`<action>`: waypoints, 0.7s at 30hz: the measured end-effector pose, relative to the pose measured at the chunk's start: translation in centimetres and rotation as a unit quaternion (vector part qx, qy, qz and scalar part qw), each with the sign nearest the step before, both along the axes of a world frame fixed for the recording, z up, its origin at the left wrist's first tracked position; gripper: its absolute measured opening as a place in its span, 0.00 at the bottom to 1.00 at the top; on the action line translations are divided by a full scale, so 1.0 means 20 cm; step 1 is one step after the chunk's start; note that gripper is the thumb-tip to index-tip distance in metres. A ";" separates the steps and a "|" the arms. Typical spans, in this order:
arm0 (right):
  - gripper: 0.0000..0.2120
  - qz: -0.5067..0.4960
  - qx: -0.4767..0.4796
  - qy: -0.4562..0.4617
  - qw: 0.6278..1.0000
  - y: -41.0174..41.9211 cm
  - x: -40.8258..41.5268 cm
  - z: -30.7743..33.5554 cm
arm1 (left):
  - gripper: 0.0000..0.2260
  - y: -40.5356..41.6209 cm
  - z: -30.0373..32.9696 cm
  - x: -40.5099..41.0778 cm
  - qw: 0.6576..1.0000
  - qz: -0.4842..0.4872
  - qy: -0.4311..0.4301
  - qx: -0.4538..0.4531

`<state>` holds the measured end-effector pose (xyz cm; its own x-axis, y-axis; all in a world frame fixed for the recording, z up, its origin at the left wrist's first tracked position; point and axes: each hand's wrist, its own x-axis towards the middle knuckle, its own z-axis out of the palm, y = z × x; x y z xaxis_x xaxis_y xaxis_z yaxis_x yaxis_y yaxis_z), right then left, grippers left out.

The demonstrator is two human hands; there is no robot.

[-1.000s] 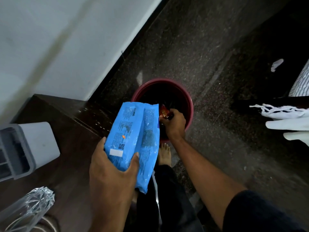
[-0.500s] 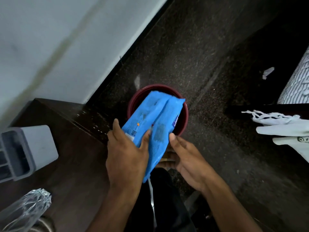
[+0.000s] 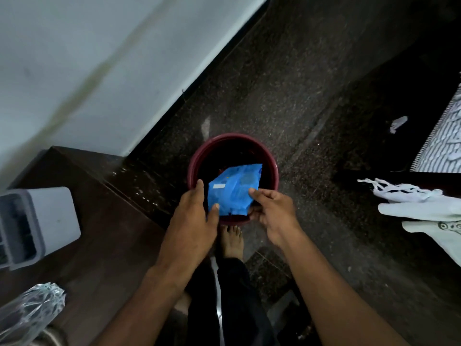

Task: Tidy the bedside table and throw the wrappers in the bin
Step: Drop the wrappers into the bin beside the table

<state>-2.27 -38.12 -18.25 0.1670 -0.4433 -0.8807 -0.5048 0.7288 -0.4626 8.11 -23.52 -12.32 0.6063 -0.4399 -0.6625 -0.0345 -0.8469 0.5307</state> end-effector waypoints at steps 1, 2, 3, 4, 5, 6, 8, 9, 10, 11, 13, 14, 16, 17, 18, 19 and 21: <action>0.10 0.010 0.001 0.011 1.000 -0.03 0.02 -0.06 | 0.23 0.01 -0.01 0.00 0.999 0.029 0.007 -0.027; 0.09 0.018 0.001 0.019 1.000 -0.05 0.05 -0.12 | 0.19 0.02 -0.01 -0.01 0.996 0.062 0.018 -0.054; 0.07 0.028 -0.001 0.025 0.999 -0.08 0.07 -0.18 | 0.16 0.03 -0.02 -0.01 0.993 0.086 0.027 -0.077; 0.07 0.037 -0.007 0.032 0.999 -0.09 0.09 -0.23 | 0.15 0.04 -0.01 -0.03 0.991 0.093 0.032 -0.091; 0.06 0.042 -0.013 0.037 0.998 -0.10 0.11 -0.27 | 0.15 0.05 -0.01 -0.04 0.990 0.090 0.034 -0.103; 0.05 0.042 -0.018 0.043 0.998 -0.11 0.13 -0.31 | 0.15 0.05 -0.01 -0.05 0.989 0.086 0.037 -0.113; 0.01 0.033 -0.024 0.067 0.997 -0.10 0.15 -0.37 | 0.16 0.05 0.00 -0.07 0.987 0.090 0.054 -0.123; 0.03 0.029 -0.027 0.085 0.996 -0.10 0.16 -0.40 | 0.16 0.05 0.00 -0.08 0.986 0.093 0.058 -0.124; 0.03 0.027 -0.033 0.104 0.994 -0.09 0.16 -0.43 | 0.16 0.05 0.00 -0.09 0.986 0.093 0.060 -0.122; 0.01 0.033 -0.044 0.123 0.991 -0.09 0.16 -0.45 | 0.16 0.05 0.00 -0.09 0.987 0.092 0.062 -0.120; 0.05 0.085 -0.085 0.162 0.979 -0.08 0.16 -0.49 | 0.16 0.06 -0.01 -0.10 0.986 0.090 0.067 -0.119; 0.09 0.125 -0.118 0.179 0.969 -0.07 0.16 -0.50 | 0.16 0.06 -0.01 -0.10 0.986 0.090 0.070 -0.120; 0.14 0.187 -0.186 0.214 0.941 -0.07 0.16 -0.51 | 0.16 0.07 -0.02 -0.10 0.986 0.085 0.072 -0.120; 0.14 0.216 -0.210 0.226 0.926 -0.07 0.17 -0.51 | 0.16 0.08 -0.02 -0.10 0.987 0.083 0.070 -0.121; 0.13 0.249 -0.223 0.236 0.912 -0.07 0.18 -0.50 | 0.16 0.09 -0.03 -0.10 0.987 0.081 0.069 -0.122; 0.12 0.280 -0.228 0.244 0.900 -0.07 0.19 -0.49 | 0.16 0.10 -0.03 -0.10 0.987 0.079 0.069 -0.121; 0.11 0.320 -0.226 0.253 0.885 -0.07 0.20 -0.47 | 0.17 0.11 -0.04 -0.10 0.987 0.076 0.070 -0.122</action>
